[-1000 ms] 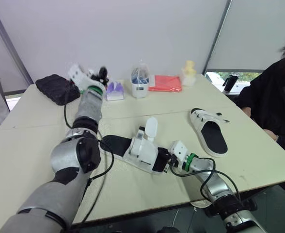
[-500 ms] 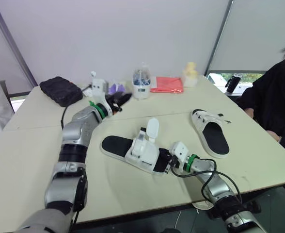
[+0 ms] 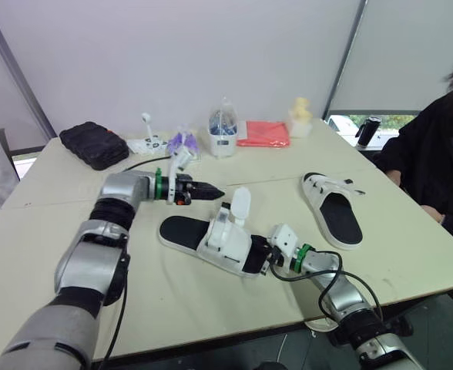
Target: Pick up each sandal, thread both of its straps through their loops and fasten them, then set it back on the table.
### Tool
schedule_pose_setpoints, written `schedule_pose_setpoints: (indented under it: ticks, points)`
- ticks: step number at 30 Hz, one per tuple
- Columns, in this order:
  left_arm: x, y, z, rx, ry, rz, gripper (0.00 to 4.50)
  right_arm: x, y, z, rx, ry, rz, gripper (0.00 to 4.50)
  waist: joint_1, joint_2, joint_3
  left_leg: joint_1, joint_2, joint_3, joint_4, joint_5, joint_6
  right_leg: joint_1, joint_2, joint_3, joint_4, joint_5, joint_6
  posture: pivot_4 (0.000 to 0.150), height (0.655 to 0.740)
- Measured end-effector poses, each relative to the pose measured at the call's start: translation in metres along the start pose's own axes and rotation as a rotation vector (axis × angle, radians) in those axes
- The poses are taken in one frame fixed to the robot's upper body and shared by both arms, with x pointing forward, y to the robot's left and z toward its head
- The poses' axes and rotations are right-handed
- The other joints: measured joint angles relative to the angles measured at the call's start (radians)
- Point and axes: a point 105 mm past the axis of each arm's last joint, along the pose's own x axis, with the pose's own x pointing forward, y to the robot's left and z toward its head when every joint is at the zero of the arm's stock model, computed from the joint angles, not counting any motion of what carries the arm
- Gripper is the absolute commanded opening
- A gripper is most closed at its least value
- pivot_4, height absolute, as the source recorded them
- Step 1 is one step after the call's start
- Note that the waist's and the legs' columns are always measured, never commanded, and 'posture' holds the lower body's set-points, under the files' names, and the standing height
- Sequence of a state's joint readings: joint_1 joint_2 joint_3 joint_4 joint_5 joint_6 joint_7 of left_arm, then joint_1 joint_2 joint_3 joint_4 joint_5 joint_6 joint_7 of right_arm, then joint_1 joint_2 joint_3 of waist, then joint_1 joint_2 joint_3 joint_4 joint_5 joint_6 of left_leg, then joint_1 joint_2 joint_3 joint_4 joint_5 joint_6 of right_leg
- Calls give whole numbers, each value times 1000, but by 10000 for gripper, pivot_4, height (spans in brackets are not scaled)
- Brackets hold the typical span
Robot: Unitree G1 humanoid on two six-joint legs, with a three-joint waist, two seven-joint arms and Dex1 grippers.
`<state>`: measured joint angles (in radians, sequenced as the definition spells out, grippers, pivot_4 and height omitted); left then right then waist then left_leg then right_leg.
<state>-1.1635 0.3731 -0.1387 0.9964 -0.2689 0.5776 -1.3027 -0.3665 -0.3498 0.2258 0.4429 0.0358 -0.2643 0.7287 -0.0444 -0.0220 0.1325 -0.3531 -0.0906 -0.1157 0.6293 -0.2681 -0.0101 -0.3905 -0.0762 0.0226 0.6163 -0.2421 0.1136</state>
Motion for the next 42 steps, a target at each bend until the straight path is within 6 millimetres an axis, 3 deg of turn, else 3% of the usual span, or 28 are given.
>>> schedule_pose_setpoints:
  ticks: [9,19,22,28,36,42]
  points:
    - [31,6,-20,18,54,34,23921,0,0,-1,2,0,-8,0,1,-1,0,-1,0,0,0,0,0,0,-1,0,0,0,1,1500,7400]
    - [65,-5,21,-92,-180,51,23921,0,1,-1,7,-4,-19,0,0,-1,0,0,0,0,0,0,0,0,-2,0,0,-3,6,1500,7400]
    - [68,-5,18,-148,-193,46,23921,-1,2,0,8,-8,-35,0,1,-1,0,0,0,0,0,0,0,0,-1,-1,0,-3,6,1500,7400]
    - [69,1,1,-70,-60,104,23921,-3,4,0,2,-8,-60,0,2,-1,0,-1,-1,0,-1,0,0,-1,-1,-1,0,-1,3,1500,7400]
    - [45,5,-1,-50,-21,67,23921,-6,5,-1,7,-10,-79,0,3,-1,1,-2,-1,0,-1,-1,1,0,-1,-1,-1,-1,3,1500,7400]
    - [63,-8,-13,-48,32,-10,23921,-5,5,-1,6,-12,-77,0,3,-1,1,-2,-1,0,-1,-1,1,-1,-1,-1,-1,-1,3,1500,7400]
